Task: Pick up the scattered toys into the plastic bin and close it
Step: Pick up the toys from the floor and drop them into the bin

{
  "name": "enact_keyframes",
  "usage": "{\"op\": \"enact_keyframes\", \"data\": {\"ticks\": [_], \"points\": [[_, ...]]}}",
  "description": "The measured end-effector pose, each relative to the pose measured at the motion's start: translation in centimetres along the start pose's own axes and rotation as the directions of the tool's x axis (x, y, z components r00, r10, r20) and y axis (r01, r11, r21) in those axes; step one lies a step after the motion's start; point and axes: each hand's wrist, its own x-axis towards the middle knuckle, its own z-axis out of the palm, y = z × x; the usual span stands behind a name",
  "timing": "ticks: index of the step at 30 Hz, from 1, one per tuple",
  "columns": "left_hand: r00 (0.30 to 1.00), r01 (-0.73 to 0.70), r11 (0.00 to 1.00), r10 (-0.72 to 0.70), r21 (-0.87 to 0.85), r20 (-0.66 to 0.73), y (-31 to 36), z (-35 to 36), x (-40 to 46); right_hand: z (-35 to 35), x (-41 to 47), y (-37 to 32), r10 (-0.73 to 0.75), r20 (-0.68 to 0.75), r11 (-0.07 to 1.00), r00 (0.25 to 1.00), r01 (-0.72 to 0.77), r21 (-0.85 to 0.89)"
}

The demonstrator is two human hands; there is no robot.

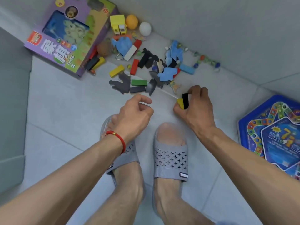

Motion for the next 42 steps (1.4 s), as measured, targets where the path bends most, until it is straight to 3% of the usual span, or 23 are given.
{"op": "enact_keyframes", "data": {"ticks": [8,10,12,14,16,18,21,22,26,35,37,39,42], "points": [[0.999,0.051,0.980,-0.049,-0.191,0.018,1.7,1.0,-0.2,0.0,0.6,-0.9,-0.043,0.117,0.966,0.992,0.071,-0.250],[0.997,0.070,0.967,-0.065,-0.243,0.029,1.7,1.3,-0.1,-0.6,0.7,-1.1,-0.020,0.161,0.975,0.987,0.055,-0.217],[0.996,0.090,0.933,-0.076,-0.348,0.053,1.9,1.5,0.0,-1.8,0.9,-2.4,0.063,0.270,0.998,0.961,-0.052,-0.047],[0.980,0.188,0.824,-0.120,-0.535,0.158,2.1,1.5,0.3,-3.1,0.8,-4.4,0.025,0.406,0.982,0.914,-0.098,0.159],[0.931,0.336,0.641,-0.112,-0.690,0.348,2.2,1.0,0.6,-4.3,0.4,-6.8,-0.154,0.473,0.961,0.868,0.021,0.275],[0.881,0.420,0.539,-0.049,-0.730,0.470,1.8,0.2,0.8,-5.0,0.5,-8.2,-0.305,0.424,0.938,0.853,0.192,0.289],[0.912,0.387,0.499,-0.082,-0.775,0.403,0.8,-0.9,1.5,-4.5,3.4,-7.4,-0.371,0.108,0.928,0.922,0.364,0.084],[0.923,0.372,0.497,-0.109,-0.784,0.369,0.6,-1.2,1.7,-4.0,4.6,-6.7,-0.384,0.081,0.923,0.920,0.386,-0.007],[0.934,0.351,0.501,-0.134,-0.791,0.330,0.1,-2.0,1.7,-1.3,7.8,-4.1,-0.511,0.241,0.782,0.825,0.562,-0.269],[0.951,0.308,0.483,-0.134,-0.820,0.278,-0.7,-3.1,0.5,0.5,8.1,-2.3,-0.625,0.203,0.617,0.754,0.636,-0.464],[0.955,0.295,0.471,-0.130,-0.831,0.266,-0.8,-3.6,-0.4,-0.2,8.4,-2.4,-0.625,0.181,0.638,0.759,0.631,-0.442],[0.959,0.282,0.459,-0.128,-0.843,0.252,-0.8,-4.4,-1.7,-1.6,7.9,-3.2,-0.571,0.122,0.753,0.812,0.577,-0.315],[0.966,0.259,0.414,-0.126,-0.873,0.227,-0.7,-6.3,-4.2,-4.5,6.6,-4.6,-0.262,0.050,0.962,0.964,0.257,0.091]]}}
